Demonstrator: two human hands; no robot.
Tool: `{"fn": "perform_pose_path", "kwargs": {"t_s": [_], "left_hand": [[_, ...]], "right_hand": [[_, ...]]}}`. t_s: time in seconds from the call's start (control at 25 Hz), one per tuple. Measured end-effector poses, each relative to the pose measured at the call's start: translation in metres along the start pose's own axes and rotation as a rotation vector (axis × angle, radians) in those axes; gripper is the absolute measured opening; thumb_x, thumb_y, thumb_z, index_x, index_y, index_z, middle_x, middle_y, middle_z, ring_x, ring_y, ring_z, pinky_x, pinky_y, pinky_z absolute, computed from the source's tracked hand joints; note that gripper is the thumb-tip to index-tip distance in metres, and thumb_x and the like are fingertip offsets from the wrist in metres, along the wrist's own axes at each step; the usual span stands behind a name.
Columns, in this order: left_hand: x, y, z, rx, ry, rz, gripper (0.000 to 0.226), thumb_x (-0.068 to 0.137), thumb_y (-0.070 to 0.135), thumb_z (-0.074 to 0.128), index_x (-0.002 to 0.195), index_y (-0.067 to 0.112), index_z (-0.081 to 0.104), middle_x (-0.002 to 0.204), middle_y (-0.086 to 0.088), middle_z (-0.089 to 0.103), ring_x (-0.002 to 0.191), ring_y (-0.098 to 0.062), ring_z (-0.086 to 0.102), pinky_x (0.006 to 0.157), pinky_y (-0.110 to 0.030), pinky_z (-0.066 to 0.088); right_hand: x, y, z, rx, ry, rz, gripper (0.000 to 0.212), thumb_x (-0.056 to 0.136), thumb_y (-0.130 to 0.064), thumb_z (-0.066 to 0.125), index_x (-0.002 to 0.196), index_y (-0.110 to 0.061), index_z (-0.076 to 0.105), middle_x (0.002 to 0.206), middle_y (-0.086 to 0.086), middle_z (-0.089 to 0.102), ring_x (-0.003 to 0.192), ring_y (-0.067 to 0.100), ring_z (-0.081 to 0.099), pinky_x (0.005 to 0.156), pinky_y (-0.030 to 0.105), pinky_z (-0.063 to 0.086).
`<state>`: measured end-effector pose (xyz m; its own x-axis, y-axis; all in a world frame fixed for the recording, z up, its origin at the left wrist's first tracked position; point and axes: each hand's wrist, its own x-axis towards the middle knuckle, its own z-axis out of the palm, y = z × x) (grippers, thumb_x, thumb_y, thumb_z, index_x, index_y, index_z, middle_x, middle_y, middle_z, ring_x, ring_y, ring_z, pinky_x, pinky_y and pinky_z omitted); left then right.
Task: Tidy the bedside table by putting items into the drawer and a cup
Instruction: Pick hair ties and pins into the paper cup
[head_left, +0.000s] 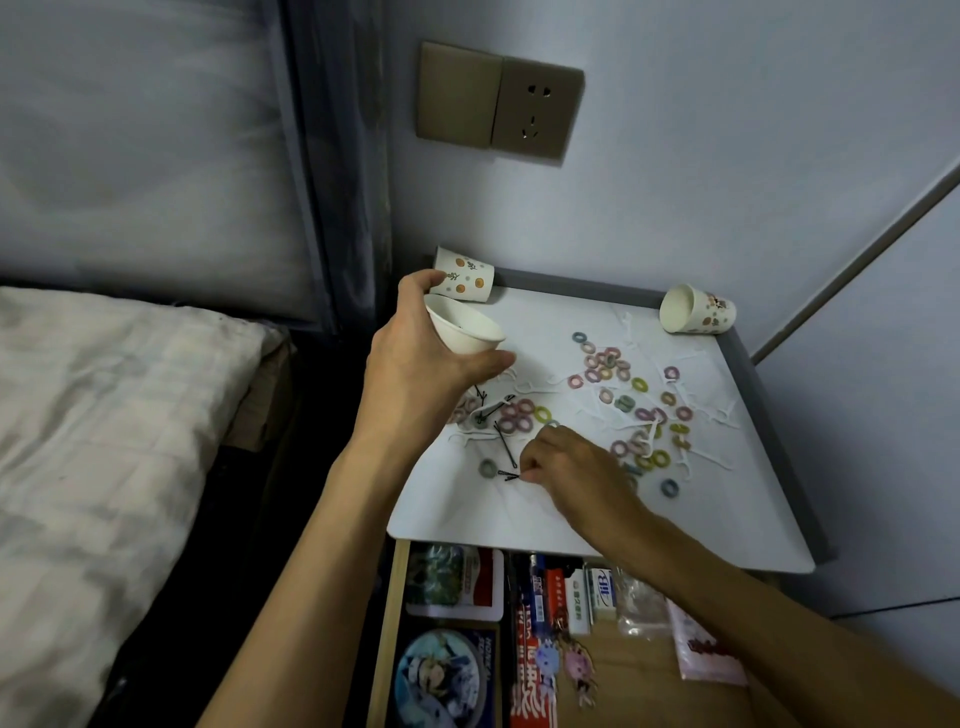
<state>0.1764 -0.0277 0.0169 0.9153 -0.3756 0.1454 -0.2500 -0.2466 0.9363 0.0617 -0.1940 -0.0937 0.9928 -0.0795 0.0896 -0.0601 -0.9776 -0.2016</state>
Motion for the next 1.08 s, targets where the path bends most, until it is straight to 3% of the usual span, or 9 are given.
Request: {"fn": "perform_pose_path", "kwargs": {"t_s": [0.08,0.24,0.32,0.4,0.52,0.6,0.76,0.96,1.08], "left_hand": [[0.000,0.001,0.001,0.006,0.001,0.007,0.085,0.064,0.030,0.090,0.134,0.029,0.043,0.112,0.010,0.055,0.087,0.006,0.054,0.064,-0.002,0.043],[-0.002,0.003,0.000,-0.010,0.011,0.006,0.084,0.064,0.029,0.090,0.134,0.029,0.043,0.108,0.013,0.054,0.088,0.006,0.054,0.068,-0.009,0.046],[-0.003,0.003,-0.002,-0.004,0.014,0.004,0.082,0.064,0.029,0.089,0.133,0.029,0.043,0.101,0.019,0.053,0.085,0.010,0.053,0.068,-0.008,0.045],[-0.002,0.004,-0.005,0.005,0.021,0.005,0.081,0.064,0.030,0.089,0.131,0.030,0.044,0.094,0.025,0.050,0.082,0.013,0.053,0.067,-0.006,0.044],[-0.002,0.003,-0.007,0.005,0.042,0.002,0.084,0.062,0.032,0.089,0.133,0.027,0.044,0.102,0.018,0.054,0.090,-0.002,0.056,0.073,-0.013,0.047],[-0.001,0.001,-0.008,-0.007,0.060,-0.004,0.085,0.062,0.033,0.089,0.134,0.027,0.044,0.109,0.011,0.056,0.095,-0.007,0.056,0.074,-0.013,0.046],[0.001,0.000,-0.011,-0.021,0.095,-0.008,0.083,0.064,0.033,0.089,0.134,0.027,0.044,0.110,0.009,0.057,0.091,-0.001,0.057,0.074,-0.015,0.049],[0.000,-0.001,-0.013,-0.017,0.090,-0.010,0.085,0.064,0.033,0.089,0.135,0.027,0.043,0.112,0.007,0.057,0.094,-0.005,0.058,0.075,-0.021,0.052],[-0.001,-0.002,-0.014,-0.007,0.084,-0.009,0.085,0.065,0.034,0.088,0.136,0.026,0.042,0.114,0.007,0.055,0.095,-0.008,0.056,0.072,-0.013,0.048]], "right_hand": [[-0.002,-0.008,0.001,-0.115,-0.033,-0.005,0.024,0.066,0.003,0.079,0.080,-0.012,0.066,0.081,0.002,0.061,0.077,0.021,0.060,0.059,0.032,0.050],[-0.010,-0.017,0.002,-0.297,-0.026,-0.076,0.047,0.031,0.019,0.071,0.068,-0.009,0.060,0.066,0.007,0.056,0.058,0.021,0.055,0.046,0.030,0.046],[-0.008,-0.016,-0.002,-0.282,-0.031,-0.052,0.044,0.039,0.017,0.073,0.070,-0.010,0.058,0.063,0.006,0.055,0.054,0.021,0.054,0.045,0.028,0.042],[0.000,-0.016,-0.005,-0.188,-0.045,0.022,0.031,0.063,0.011,0.073,0.083,-0.008,0.060,0.072,0.008,0.061,0.062,0.023,0.059,0.052,0.028,0.041],[0.017,-0.022,-0.011,0.007,-0.025,0.155,0.015,0.091,-0.003,0.054,0.103,-0.007,0.062,0.094,0.011,0.066,0.084,0.028,0.063,0.066,0.031,0.044],[0.024,-0.027,-0.011,0.044,0.013,0.187,0.014,0.092,-0.007,0.054,0.101,-0.011,0.064,0.092,0.008,0.066,0.084,0.026,0.063,0.064,0.029,0.041],[0.030,-0.031,-0.006,-0.022,-0.022,0.230,0.009,0.091,-0.004,0.056,0.088,-0.011,0.060,0.088,0.006,0.063,0.078,0.025,0.063,0.059,0.029,0.039],[0.041,-0.041,-0.014,-0.210,-0.113,0.348,0.022,0.091,0.001,0.049,0.108,-0.005,0.061,0.113,0.012,0.062,0.098,0.030,0.063,0.067,0.029,0.034],[0.041,-0.045,-0.017,-0.237,-0.140,0.297,0.030,0.088,0.006,0.048,0.115,-0.006,0.058,0.119,0.012,0.060,0.101,0.029,0.063,0.069,0.031,0.038]]}}
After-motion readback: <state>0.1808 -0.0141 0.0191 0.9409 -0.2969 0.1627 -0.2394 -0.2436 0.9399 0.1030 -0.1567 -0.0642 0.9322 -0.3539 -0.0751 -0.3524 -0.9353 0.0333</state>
